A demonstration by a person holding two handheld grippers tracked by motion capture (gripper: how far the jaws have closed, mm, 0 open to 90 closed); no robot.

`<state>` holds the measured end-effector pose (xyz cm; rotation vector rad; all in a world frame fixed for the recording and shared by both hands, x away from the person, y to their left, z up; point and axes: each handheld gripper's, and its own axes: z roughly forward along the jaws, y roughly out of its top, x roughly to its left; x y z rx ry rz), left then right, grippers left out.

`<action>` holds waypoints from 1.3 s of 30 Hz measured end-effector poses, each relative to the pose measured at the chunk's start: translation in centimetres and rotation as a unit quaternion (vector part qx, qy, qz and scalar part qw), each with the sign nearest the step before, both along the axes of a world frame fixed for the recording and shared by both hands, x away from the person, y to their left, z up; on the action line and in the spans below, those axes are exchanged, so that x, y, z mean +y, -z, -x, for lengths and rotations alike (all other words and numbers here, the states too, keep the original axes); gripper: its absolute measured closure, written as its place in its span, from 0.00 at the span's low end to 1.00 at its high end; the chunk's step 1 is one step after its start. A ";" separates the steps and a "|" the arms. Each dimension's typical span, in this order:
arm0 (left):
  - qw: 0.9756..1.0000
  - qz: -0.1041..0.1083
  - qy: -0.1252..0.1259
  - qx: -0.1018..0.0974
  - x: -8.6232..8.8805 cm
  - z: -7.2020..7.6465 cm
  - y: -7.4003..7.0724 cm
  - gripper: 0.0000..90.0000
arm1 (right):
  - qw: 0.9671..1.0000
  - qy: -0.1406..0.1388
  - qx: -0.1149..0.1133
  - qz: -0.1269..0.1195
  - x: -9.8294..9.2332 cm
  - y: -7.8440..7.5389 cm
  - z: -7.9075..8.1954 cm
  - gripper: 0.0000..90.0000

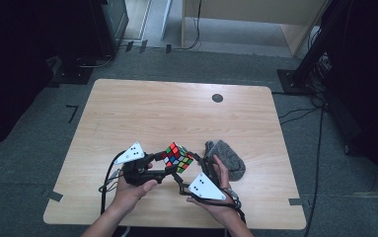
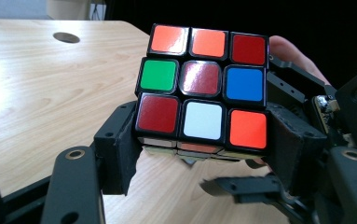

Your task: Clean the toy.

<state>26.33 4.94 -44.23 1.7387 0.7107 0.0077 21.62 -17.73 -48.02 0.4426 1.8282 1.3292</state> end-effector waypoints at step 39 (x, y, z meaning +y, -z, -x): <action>0.956 -0.197 -0.022 -0.215 -2.1 1.4 2.9 0.11 | 0.956 0.036 0.257 -0.136 -2.3 -1.9 -1.0 0.38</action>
